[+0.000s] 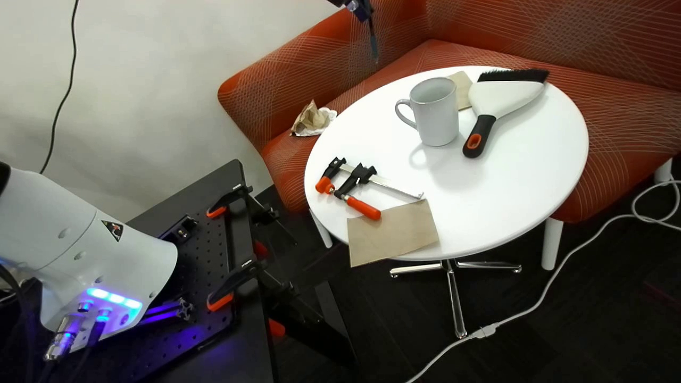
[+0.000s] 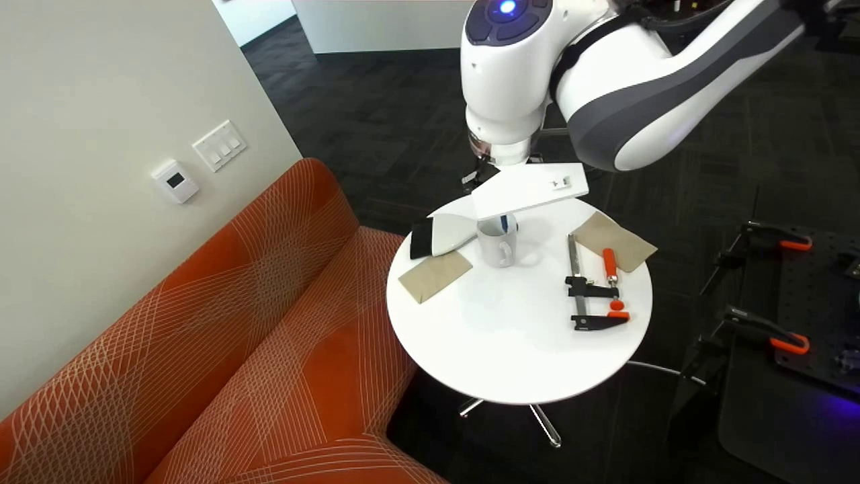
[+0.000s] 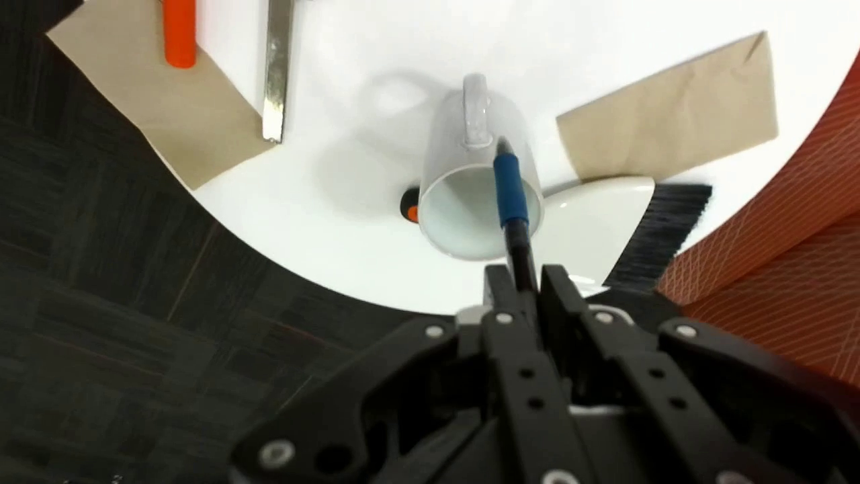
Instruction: Remove the pen from the mug, move the mug forward then put the pen back into the mug.
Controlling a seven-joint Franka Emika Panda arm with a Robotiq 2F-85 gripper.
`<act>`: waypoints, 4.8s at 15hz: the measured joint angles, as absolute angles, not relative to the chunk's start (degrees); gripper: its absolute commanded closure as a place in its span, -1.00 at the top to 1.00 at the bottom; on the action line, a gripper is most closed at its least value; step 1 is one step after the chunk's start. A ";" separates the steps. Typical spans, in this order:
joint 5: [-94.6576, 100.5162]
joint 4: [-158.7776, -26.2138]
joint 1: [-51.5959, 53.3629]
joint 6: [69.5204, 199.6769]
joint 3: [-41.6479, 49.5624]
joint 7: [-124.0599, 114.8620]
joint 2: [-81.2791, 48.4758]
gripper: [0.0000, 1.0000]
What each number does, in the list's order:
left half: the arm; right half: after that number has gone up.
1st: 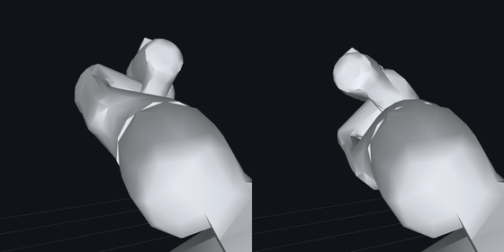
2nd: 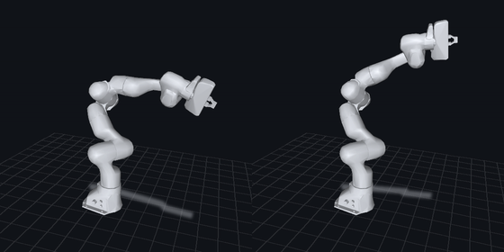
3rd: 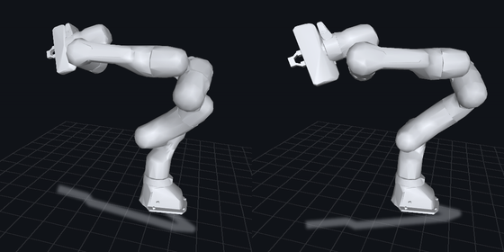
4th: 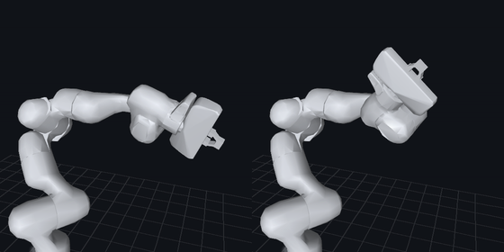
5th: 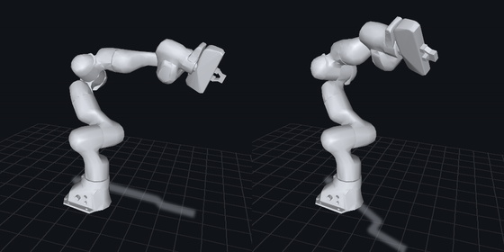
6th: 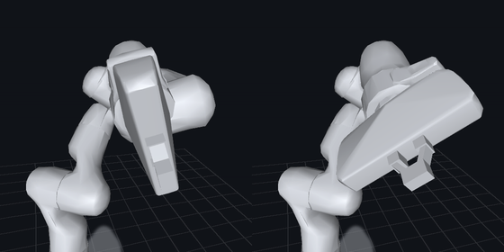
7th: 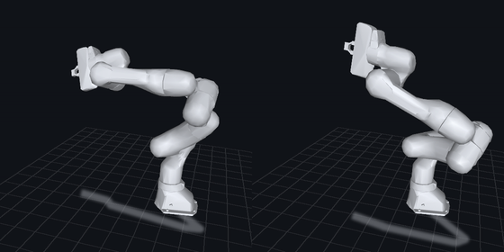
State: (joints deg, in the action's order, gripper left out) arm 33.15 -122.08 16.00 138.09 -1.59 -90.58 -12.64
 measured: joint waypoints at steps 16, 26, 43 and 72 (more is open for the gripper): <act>10.61 -106.06 14.88 135.87 -4.34 -44.17 -35.91 -0.93; 6.22 -92.57 16.65 124.53 -4.11 -35.16 -46.23 0.40; 6.28 -98.93 16.95 127.76 2.04 -45.18 -31.38 1.00; -6.07 -117.47 3.62 154.23 3.32 -30.89 -31.80 1.00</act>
State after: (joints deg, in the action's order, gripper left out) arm -6.07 -117.47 3.62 154.23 3.32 -30.89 -31.80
